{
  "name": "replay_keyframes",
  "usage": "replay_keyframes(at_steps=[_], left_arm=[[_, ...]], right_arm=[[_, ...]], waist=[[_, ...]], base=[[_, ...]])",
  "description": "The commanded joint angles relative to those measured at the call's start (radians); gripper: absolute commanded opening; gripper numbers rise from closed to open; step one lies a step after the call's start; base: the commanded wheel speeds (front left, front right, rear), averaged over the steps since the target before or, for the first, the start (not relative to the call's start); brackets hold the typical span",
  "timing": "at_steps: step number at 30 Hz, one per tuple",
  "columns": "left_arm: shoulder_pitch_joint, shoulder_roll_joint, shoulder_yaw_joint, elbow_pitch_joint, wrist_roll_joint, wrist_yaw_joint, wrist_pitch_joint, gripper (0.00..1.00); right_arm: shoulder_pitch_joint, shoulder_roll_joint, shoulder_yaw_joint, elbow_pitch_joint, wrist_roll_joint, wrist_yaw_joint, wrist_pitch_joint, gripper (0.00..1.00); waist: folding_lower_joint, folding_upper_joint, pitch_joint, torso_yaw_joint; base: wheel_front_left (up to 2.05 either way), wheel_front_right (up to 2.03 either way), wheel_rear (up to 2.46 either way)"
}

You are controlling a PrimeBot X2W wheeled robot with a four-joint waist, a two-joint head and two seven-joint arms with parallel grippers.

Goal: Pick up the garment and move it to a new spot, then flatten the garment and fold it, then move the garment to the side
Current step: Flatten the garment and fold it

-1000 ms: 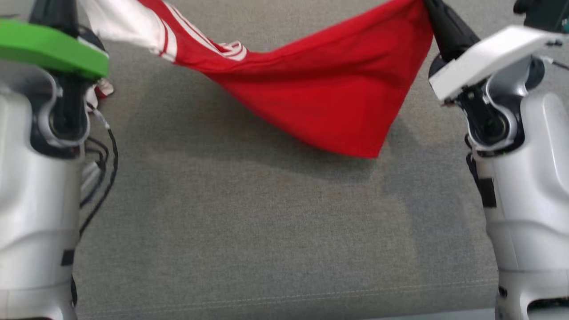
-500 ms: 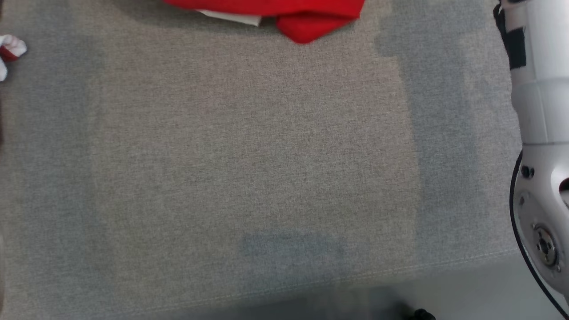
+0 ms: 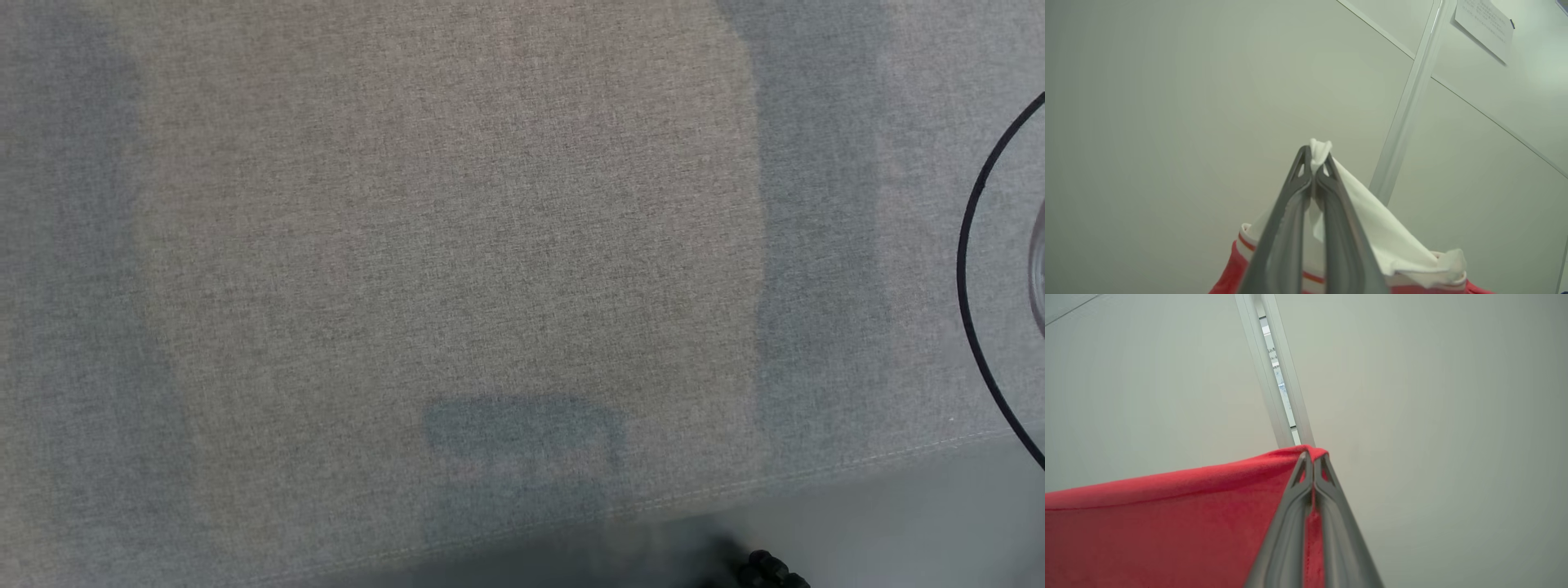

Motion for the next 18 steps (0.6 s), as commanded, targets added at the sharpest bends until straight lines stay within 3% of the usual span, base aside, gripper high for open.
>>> replay_keyframes(at_steps=[1,8,12,18], left_arm=[[0.024,-0.013,-0.007,0.006,-0.007,-0.014,-0.008,0.0],[0.152,-0.01,-0.014,0.008,-0.031,-0.034,-0.022,0.0],[0.265,-0.002,-0.023,-0.012,-0.056,-0.049,-0.023,0.0],[0.457,0.009,-0.039,-0.12,-0.122,-0.062,0.002,0.0]], right_arm=[[-0.007,-0.003,0.002,0.009,-0.008,0.0,-0.011,0.0],[0.044,-0.025,0.07,0.027,0.014,0.0,-0.018,0.0],[0.123,-0.049,0.178,0.002,0.065,0.0,0.003,0.0],[0.3,-0.158,0.363,-0.14,0.213,0.0,0.123,0.0]], waist=[[-0.0001,0.0,0.0,0.008],[-0.0001,0.0,0.028,0.015],[-0.0001,0.0,0.035,0.031],[-0.0001,0.0,-0.012,0.065]], base=[[0.0,0.0,0.0],[0.0,0.0,0.0],[0.0,0.0,0.0],[0.0,0.0,0.0]])
